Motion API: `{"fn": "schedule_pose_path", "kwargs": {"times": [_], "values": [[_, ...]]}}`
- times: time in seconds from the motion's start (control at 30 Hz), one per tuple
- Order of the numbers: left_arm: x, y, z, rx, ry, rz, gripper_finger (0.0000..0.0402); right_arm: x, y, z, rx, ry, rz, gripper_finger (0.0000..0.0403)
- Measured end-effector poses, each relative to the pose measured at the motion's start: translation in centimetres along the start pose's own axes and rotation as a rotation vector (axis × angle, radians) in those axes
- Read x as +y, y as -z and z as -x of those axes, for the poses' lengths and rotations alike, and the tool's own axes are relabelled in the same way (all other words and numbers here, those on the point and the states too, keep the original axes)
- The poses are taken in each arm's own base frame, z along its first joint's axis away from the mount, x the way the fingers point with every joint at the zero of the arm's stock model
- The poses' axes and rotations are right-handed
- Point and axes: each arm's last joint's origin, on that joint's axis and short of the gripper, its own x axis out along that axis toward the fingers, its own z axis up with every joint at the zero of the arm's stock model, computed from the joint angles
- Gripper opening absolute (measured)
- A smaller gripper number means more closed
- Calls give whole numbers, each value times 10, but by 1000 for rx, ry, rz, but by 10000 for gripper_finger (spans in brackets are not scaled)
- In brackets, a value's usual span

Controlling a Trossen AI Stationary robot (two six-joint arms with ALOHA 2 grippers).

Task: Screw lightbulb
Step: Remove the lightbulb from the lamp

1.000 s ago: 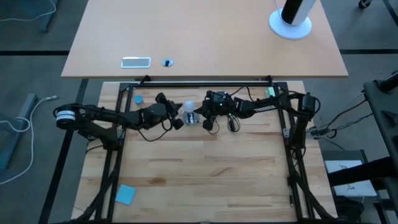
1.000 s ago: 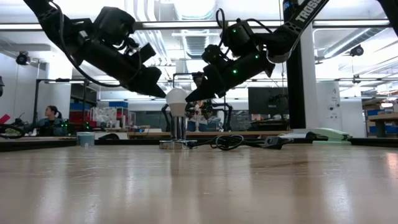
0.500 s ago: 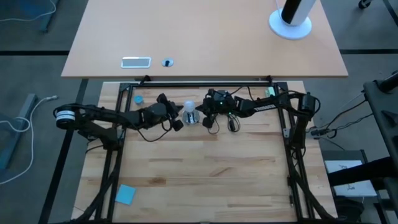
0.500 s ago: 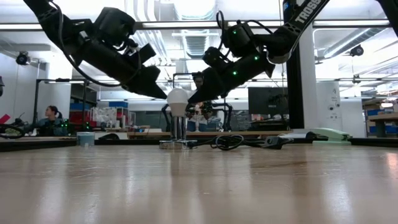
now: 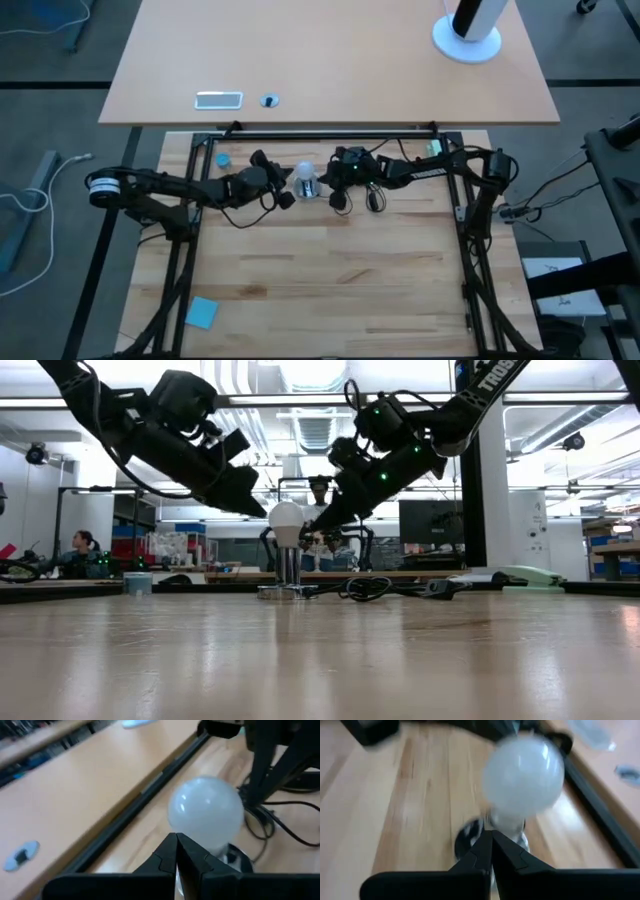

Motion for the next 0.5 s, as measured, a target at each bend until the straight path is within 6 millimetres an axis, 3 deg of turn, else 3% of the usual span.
{"fn": "schedule_pose_path", "kwargs": {"times": [0.23,0.5], "values": [[8,0,-9,-20,-29,-36,0,-4,-11,1,-119,31,-2,2],[2,10,-20,0,39,-31,0,-6,-13,1,-125,44,-16,2]]}}
